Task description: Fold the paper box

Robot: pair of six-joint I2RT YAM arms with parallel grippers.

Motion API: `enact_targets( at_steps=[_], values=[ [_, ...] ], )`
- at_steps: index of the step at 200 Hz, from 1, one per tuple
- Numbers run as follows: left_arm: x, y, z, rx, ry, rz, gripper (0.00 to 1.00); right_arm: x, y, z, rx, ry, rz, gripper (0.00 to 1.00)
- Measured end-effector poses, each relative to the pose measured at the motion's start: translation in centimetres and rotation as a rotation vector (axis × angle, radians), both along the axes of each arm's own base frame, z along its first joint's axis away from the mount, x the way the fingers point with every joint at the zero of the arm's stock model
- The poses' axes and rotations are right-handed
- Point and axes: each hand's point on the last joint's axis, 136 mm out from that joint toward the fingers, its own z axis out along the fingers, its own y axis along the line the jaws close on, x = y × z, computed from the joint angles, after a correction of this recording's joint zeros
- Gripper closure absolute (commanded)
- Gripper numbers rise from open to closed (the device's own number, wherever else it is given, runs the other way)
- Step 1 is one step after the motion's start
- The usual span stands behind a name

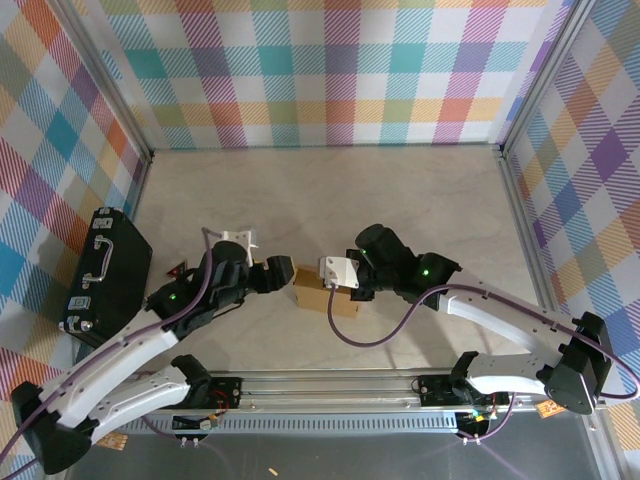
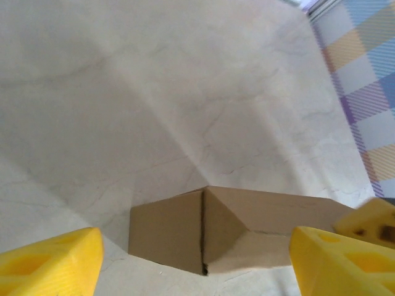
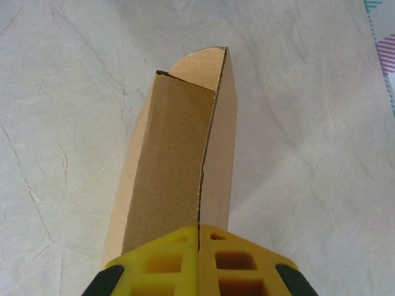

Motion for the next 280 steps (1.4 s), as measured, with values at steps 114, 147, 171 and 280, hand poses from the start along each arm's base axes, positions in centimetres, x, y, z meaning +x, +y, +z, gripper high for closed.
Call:
enact_targets(
  at_steps=[114,147,171,280],
  values=[
    [-0.1,-3.4,-3.7,-0.167,0.185,-0.048,0.47,-0.1,0.0,-0.6,-0.031,-0.032,0.024,1.00],
    [-0.5,-3.7,-4.7,-0.231,0.168,-0.061,0.57,-0.2,0.0,-1.2,-0.040,-0.025,0.028,0.97],
    [-0.7,-3.7,-5.6,-0.265,0.159,-0.064,0.59,-0.4,-0.1,-1.5,-0.051,-0.019,0.032,0.70],
    [-0.5,-3.2,-5.4,-0.270,0.132,-0.041,0.63,0.3,-4.0,6.5,0.424,0.249,-0.413,0.09]
  ],
)
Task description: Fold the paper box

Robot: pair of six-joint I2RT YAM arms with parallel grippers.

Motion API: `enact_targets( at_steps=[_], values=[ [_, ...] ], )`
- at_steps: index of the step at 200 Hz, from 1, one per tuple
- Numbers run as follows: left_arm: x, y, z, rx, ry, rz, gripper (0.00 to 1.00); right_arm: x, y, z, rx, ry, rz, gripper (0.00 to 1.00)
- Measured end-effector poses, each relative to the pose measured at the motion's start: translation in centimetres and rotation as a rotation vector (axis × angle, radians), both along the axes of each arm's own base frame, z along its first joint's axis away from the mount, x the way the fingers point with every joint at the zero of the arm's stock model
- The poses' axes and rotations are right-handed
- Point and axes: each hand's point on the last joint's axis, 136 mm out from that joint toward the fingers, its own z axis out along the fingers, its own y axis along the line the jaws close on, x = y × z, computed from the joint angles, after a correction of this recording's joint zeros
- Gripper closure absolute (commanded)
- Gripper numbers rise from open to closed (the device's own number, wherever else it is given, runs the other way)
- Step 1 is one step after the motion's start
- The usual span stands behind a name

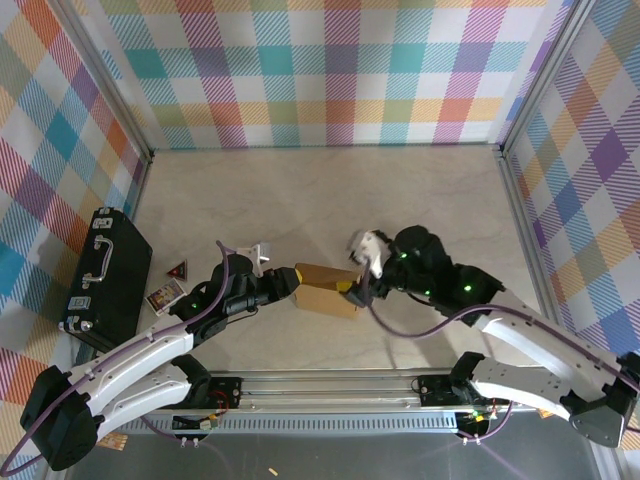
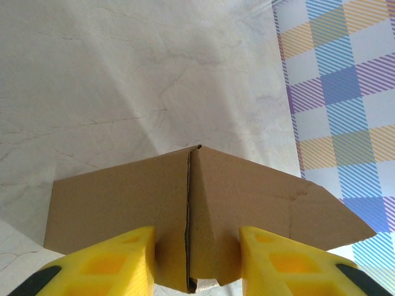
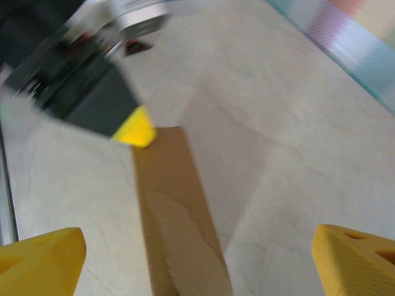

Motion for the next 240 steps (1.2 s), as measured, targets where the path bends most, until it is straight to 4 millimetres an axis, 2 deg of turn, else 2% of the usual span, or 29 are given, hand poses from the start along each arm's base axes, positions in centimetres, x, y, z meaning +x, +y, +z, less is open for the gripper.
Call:
enact_targets(
  at_steps=[23,43,65,84,141,188,240],
  values=[
    [0.0,0.0,0.0,0.000,-0.001,0.001,0.63,1.9,-3.1,-0.6,0.181,0.264,-0.271,0.14],
    [0.0,0.0,0.0,0.001,0.000,0.001,0.63,2.3,-5.1,-3.9,0.317,0.516,-0.446,0.17],
    [0.1,-0.1,0.0,0.006,0.004,-0.001,0.63,1.3,-4.9,-7.4,0.366,0.744,-0.521,0.15],
    [0.2,-0.2,0.0,0.013,0.008,-0.002,0.63,1.0,-3.8,-7.9,0.396,0.862,-0.517,0.15],
    [0.2,-0.2,0.0,0.020,0.008,-0.006,0.63,0.1,-2.0,-8.2,0.442,1.029,-0.480,0.30],
    [0.2,-0.1,-0.1,0.025,0.007,-0.007,0.63,-0.9,-1.8,-10.7,0.472,1.108,-0.462,0.42],
    [0.2,-0.2,-0.3,0.027,0.010,-0.008,0.63,-1.0,-1.7,-12.2,0.534,1.128,-0.411,0.48]
  ],
)
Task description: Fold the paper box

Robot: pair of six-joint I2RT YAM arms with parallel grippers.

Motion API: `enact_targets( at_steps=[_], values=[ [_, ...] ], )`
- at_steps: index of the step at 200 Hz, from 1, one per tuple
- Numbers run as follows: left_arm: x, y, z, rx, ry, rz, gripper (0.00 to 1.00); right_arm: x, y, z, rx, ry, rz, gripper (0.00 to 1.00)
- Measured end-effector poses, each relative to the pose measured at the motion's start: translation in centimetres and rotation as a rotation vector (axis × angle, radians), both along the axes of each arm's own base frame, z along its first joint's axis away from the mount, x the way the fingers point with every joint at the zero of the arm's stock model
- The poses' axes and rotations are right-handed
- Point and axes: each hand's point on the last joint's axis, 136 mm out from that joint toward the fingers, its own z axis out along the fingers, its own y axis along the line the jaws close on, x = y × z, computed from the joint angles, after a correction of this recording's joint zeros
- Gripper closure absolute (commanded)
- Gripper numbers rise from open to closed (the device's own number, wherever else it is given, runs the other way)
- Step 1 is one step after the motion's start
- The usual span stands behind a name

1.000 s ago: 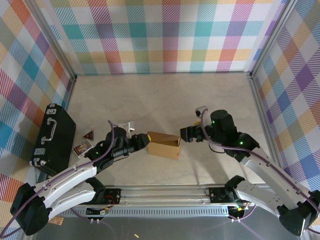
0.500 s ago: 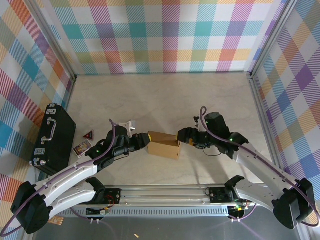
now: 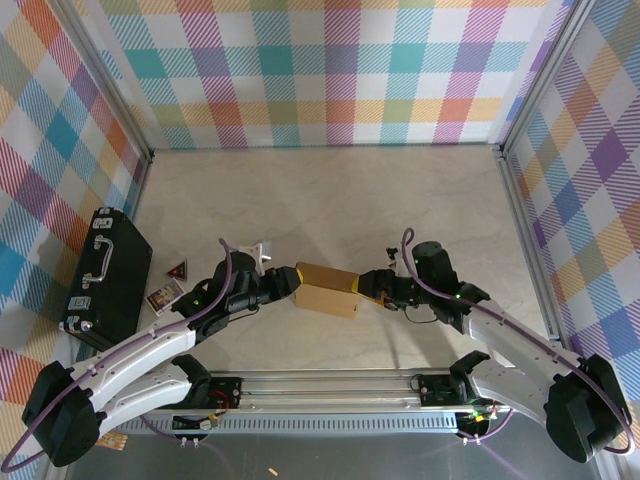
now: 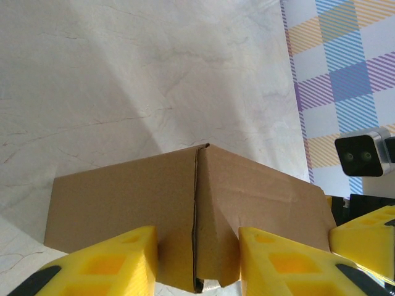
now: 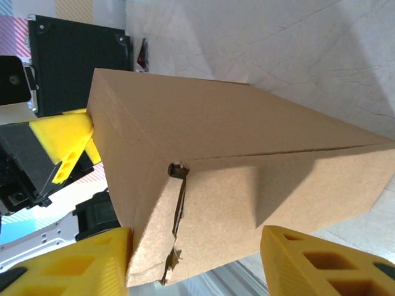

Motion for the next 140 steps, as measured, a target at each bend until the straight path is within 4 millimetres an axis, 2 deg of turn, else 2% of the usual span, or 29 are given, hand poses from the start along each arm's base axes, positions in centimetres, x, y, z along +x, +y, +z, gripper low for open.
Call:
enact_targets(
  at_steps=[43,85,128,140],
  values=[
    [0.5,0.1,-0.3,0.001,-0.018,0.020,0.67,1.0,0.3,-0.5,0.066,-0.009,0.008,0.58],
    [1.0,0.2,-0.5,-0.023,-0.074,0.035,0.80,1.5,0.3,-0.4,0.084,-0.034,0.003,0.70],
    [1.3,0.2,-0.4,-0.048,-0.126,0.045,0.82,2.4,0.6,-0.2,0.083,-0.075,0.029,0.77],
    [1.4,0.3,-0.4,-0.047,-0.144,0.047,0.82,2.8,0.7,0.0,0.068,-0.110,0.041,0.83]
  ],
)
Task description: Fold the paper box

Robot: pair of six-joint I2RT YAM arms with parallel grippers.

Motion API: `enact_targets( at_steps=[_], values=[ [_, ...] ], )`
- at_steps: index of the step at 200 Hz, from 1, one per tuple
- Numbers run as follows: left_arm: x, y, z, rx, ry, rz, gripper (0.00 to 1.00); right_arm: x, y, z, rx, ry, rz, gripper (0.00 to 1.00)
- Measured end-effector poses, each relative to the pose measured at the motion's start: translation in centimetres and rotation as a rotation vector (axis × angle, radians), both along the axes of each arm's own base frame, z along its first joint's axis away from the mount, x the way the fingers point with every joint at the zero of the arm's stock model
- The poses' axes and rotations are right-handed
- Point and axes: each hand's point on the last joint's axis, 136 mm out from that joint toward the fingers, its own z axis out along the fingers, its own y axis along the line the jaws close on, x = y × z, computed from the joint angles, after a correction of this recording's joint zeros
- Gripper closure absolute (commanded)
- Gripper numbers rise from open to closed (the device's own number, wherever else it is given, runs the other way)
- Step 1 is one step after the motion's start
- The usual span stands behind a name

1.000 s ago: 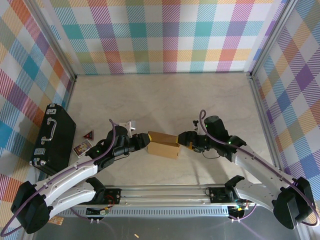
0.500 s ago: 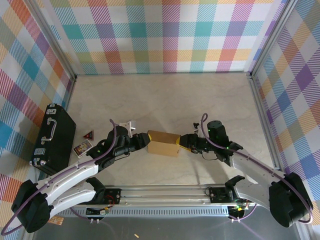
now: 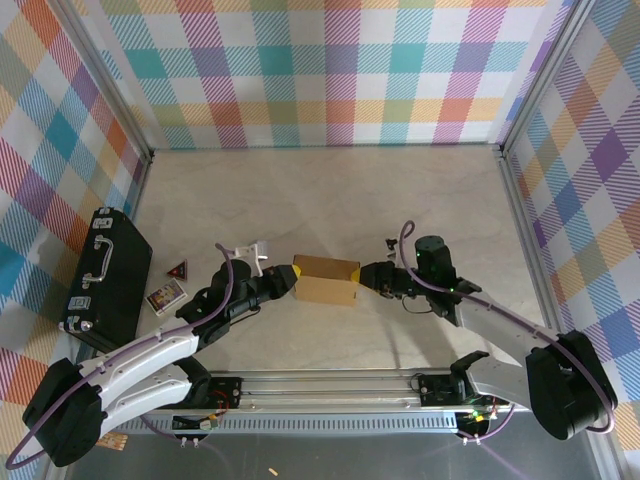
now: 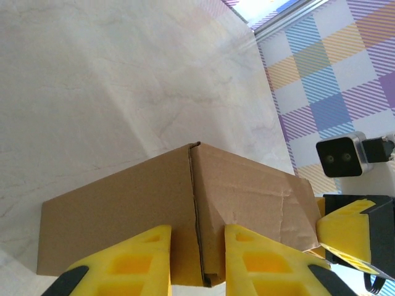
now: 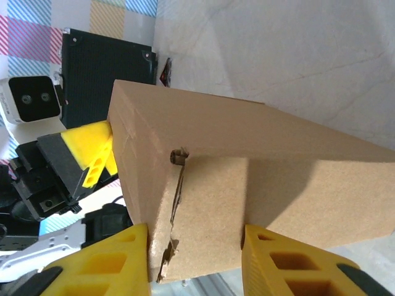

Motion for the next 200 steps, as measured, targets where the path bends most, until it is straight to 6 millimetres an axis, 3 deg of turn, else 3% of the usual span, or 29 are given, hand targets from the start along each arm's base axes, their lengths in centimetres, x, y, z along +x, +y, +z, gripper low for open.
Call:
enact_targets(
  at_steps=[37,64,89,99,116,131,148,164,182,200],
  values=[
    [-0.6,0.5,0.0,0.007,-0.055,-0.016,0.83,0.2,0.3,0.4,-0.051,-0.145,0.058,0.85],
    [-2.0,1.2,-0.2,-0.009,-0.074,-0.036,0.82,-1.9,0.8,0.1,-0.113,-0.236,0.115,0.83],
    [-3.6,1.5,-0.8,-0.016,-0.059,-0.072,0.73,-3.7,0.7,-0.8,-0.150,-0.279,0.137,0.81],
    [-4.5,1.9,-2.6,0.024,0.001,-0.085,0.69,-4.4,0.2,-2.2,-0.187,-0.248,0.137,0.78],
    [-6.3,3.8,-7.3,0.125,0.142,-0.066,0.60,-6.5,-1.9,-7.1,-0.316,-0.113,0.137,0.71],
    [-7.9,5.4,-10.6,0.204,0.247,-0.049,0.55,-7.4,-4.0,-10.1,-0.435,-0.027,0.103,0.71],
    [-8.2,6.5,-11.9,0.260,0.286,-0.018,0.53,-6.5,-5.0,-11.3,-0.507,-0.018,0.046,0.66],
    [-7.6,6.8,-11.7,0.292,0.277,0.008,0.49,-5.1,-5.0,-11.8,-0.545,-0.021,0.009,0.63],
    [-5.8,7.0,-10.5,0.352,0.223,0.038,0.44,-2.7,-3.8,-11.2,-0.571,-0.040,-0.006,0.59],
    [-2.9,7.0,-8.1,0.438,0.120,0.081,0.34,1.0,-2.4,-9.5,-0.574,-0.104,-0.036,0.52]
  ],
)
